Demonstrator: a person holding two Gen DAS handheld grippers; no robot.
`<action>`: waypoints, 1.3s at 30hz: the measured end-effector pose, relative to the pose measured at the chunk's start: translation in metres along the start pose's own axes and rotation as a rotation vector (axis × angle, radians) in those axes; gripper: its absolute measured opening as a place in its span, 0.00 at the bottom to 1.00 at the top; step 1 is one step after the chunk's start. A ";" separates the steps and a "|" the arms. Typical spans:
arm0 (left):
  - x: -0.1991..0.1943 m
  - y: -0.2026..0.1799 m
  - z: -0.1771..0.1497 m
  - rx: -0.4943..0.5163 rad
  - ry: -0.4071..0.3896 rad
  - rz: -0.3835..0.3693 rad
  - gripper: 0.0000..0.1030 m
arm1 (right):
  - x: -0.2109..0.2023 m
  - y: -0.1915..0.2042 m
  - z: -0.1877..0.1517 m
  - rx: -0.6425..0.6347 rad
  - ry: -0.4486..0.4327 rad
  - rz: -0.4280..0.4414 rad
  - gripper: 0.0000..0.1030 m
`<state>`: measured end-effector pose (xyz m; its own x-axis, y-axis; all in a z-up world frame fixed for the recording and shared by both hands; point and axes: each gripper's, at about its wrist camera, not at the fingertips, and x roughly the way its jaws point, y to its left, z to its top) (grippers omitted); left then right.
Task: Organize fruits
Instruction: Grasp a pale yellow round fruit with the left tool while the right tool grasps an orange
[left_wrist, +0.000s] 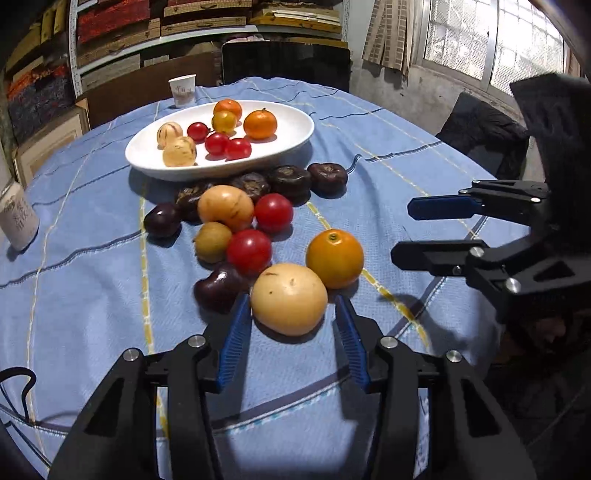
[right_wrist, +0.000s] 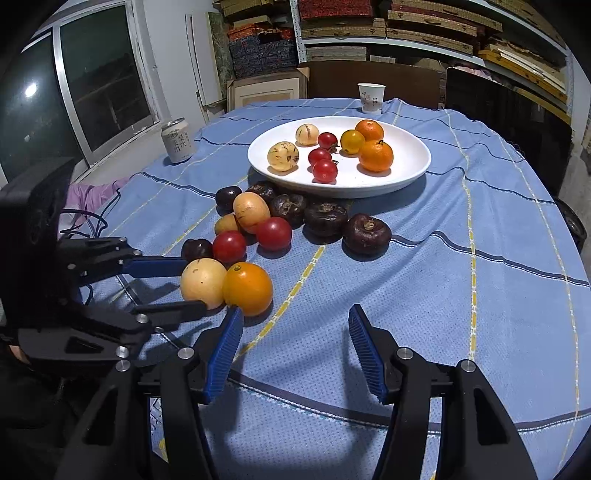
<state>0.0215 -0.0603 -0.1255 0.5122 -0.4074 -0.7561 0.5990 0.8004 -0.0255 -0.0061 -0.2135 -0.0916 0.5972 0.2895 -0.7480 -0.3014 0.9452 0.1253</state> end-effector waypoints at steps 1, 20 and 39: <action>0.001 -0.003 0.001 0.002 0.000 -0.010 0.58 | 0.000 0.000 0.000 0.001 0.002 0.001 0.58; -0.025 0.015 0.000 -0.075 -0.109 0.012 0.41 | 0.013 -0.001 0.001 -0.002 0.021 0.020 0.58; -0.037 0.040 -0.009 -0.137 -0.117 0.049 0.41 | 0.048 0.027 0.034 -0.059 0.009 -0.022 0.59</action>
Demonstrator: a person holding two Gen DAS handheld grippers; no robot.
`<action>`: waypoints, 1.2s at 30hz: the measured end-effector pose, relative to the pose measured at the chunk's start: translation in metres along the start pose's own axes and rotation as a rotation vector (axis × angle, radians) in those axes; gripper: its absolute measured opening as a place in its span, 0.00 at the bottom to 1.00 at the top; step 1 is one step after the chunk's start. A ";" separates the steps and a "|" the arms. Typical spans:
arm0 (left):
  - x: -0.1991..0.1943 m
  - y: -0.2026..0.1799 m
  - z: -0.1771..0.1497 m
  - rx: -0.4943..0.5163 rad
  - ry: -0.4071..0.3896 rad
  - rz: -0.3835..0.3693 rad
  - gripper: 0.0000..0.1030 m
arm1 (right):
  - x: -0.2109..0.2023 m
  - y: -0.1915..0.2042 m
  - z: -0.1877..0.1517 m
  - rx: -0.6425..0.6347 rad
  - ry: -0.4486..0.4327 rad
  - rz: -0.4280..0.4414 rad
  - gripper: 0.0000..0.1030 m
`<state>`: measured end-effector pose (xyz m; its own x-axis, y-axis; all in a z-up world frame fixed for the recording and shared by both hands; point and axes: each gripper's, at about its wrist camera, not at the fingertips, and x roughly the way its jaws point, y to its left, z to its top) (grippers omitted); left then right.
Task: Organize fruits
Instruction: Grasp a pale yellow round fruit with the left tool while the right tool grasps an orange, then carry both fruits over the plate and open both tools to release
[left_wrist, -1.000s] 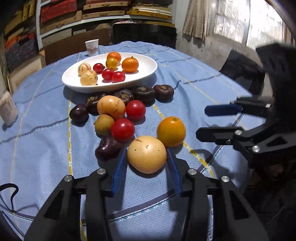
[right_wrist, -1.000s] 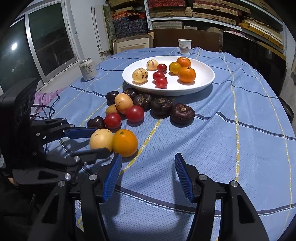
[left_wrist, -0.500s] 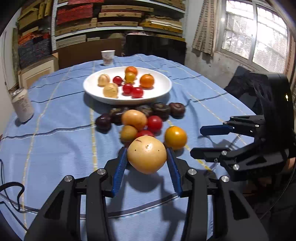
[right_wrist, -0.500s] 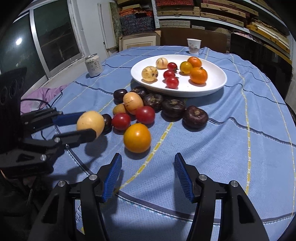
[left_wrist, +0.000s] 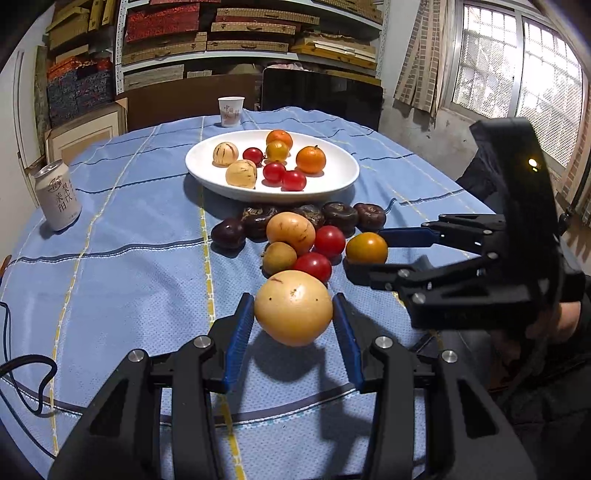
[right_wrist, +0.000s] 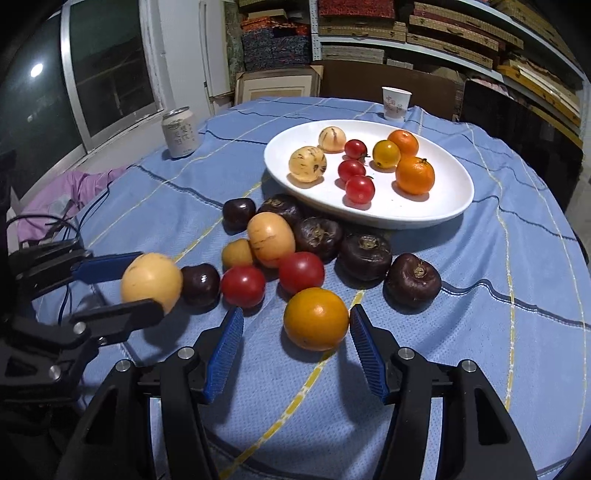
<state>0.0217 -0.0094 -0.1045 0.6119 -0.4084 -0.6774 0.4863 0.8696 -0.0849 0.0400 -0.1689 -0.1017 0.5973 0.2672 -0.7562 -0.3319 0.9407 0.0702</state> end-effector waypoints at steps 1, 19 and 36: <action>0.000 0.001 0.000 -0.002 0.001 -0.001 0.41 | 0.002 -0.003 0.001 0.013 0.004 0.001 0.59; 0.003 0.003 -0.001 -0.007 0.011 -0.011 0.41 | 0.016 -0.009 -0.003 0.035 0.059 -0.025 0.37; 0.004 0.002 -0.002 -0.004 0.015 -0.013 0.42 | 0.011 -0.013 -0.008 0.068 0.045 -0.003 0.37</action>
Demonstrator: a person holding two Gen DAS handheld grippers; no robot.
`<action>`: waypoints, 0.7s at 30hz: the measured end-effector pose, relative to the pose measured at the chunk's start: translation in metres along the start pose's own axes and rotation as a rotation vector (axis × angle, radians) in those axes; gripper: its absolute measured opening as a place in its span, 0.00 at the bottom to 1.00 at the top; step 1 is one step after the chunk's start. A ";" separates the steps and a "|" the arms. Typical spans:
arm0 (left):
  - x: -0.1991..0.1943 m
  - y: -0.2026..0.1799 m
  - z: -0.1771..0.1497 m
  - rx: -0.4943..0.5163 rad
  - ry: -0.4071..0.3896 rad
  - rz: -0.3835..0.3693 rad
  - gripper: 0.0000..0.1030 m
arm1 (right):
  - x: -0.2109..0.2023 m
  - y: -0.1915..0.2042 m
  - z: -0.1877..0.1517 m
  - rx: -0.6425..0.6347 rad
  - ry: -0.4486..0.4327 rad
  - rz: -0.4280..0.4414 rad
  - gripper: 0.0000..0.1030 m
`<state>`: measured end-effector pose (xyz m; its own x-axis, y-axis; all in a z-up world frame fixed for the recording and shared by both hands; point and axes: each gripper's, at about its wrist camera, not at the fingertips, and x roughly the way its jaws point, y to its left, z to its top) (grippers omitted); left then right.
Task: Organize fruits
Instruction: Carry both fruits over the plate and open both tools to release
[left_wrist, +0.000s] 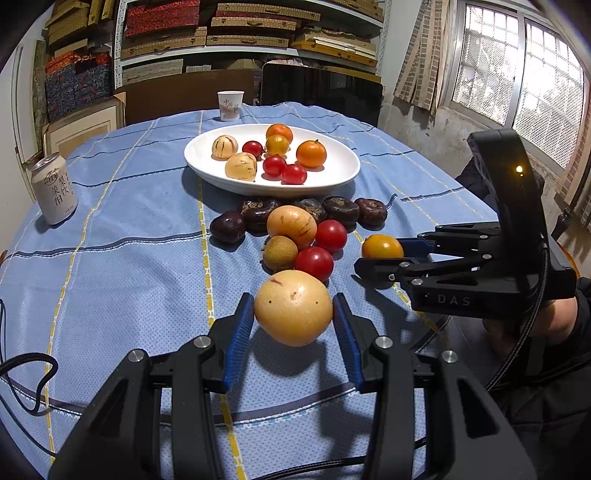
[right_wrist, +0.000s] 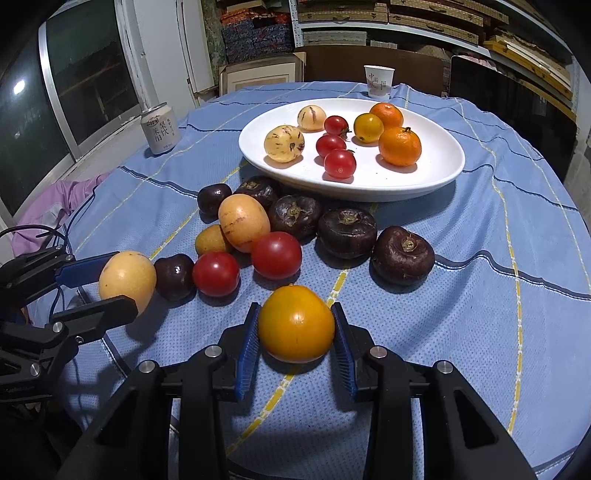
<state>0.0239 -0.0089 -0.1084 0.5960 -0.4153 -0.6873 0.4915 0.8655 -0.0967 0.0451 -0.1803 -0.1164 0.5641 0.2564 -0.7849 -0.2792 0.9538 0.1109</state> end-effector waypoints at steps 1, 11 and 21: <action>0.000 0.000 0.000 0.000 0.000 0.000 0.42 | 0.000 -0.001 0.000 0.003 0.000 0.002 0.37; -0.007 0.003 0.001 -0.018 -0.018 -0.007 0.41 | -0.015 -0.011 -0.009 0.036 -0.026 0.010 0.37; -0.021 0.010 0.027 -0.033 -0.064 -0.003 0.42 | -0.045 -0.030 -0.007 0.069 -0.090 -0.001 0.37</action>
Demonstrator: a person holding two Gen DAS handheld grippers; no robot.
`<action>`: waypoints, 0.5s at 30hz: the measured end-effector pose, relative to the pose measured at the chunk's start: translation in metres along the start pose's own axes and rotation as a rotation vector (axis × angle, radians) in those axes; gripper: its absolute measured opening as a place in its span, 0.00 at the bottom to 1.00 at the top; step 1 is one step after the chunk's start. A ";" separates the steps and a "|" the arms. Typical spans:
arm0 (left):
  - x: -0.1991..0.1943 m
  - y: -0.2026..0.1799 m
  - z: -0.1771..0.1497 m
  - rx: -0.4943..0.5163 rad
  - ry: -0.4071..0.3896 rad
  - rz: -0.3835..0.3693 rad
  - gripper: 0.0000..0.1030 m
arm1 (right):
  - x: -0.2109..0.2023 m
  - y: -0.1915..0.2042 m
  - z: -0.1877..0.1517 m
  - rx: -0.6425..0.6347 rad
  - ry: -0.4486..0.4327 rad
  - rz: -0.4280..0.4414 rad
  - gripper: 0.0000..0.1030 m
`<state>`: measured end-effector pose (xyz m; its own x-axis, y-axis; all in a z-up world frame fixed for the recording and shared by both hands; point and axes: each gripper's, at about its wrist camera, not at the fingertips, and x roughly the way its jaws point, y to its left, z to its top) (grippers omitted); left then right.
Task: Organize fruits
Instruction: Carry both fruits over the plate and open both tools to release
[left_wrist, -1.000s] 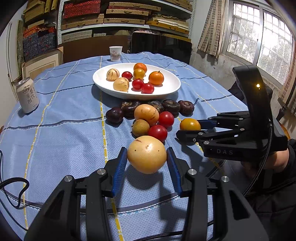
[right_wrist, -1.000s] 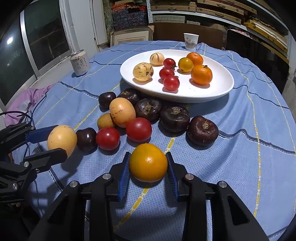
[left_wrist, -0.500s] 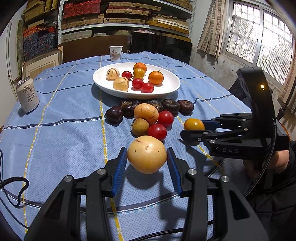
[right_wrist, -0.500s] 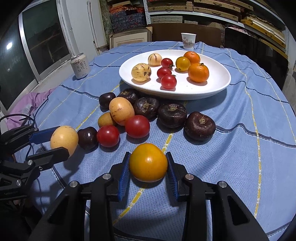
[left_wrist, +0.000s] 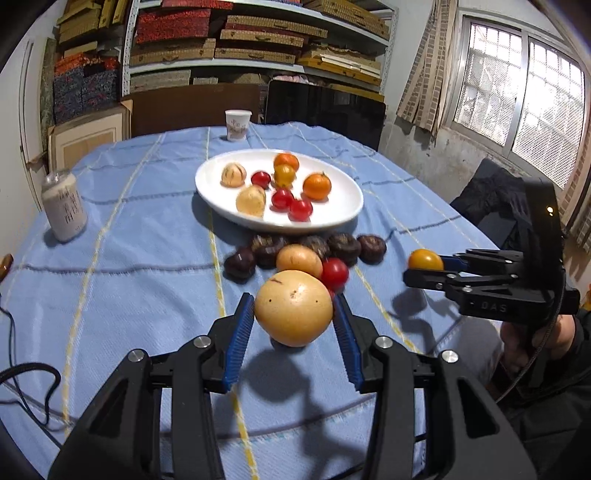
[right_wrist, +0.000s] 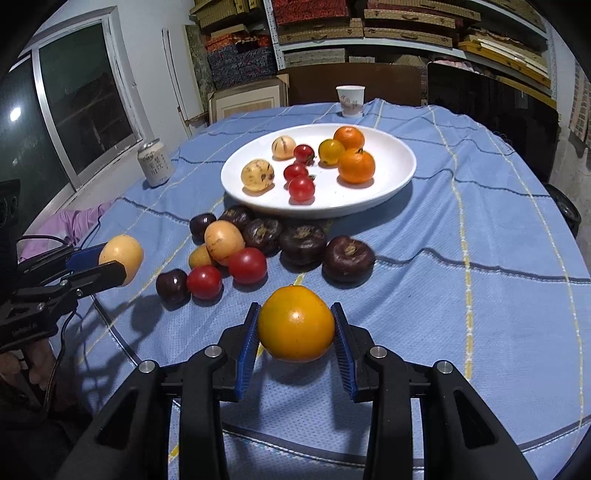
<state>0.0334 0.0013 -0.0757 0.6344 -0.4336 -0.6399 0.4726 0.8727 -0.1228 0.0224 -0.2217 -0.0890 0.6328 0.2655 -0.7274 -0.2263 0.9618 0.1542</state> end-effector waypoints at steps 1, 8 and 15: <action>0.000 0.002 0.007 0.000 -0.006 0.006 0.42 | -0.003 -0.002 0.004 -0.002 -0.014 -0.006 0.37; 0.022 0.023 0.064 -0.013 -0.040 0.031 0.42 | -0.009 -0.017 0.038 0.000 -0.076 -0.033 0.37; 0.089 0.050 0.123 -0.037 0.017 0.056 0.42 | 0.021 -0.029 0.078 0.015 -0.087 -0.038 0.37</action>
<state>0.1883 -0.0216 -0.0459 0.6490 -0.3800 -0.6590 0.4132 0.9035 -0.1140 0.0999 -0.2389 -0.0572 0.7029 0.2325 -0.6722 -0.1897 0.9721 0.1379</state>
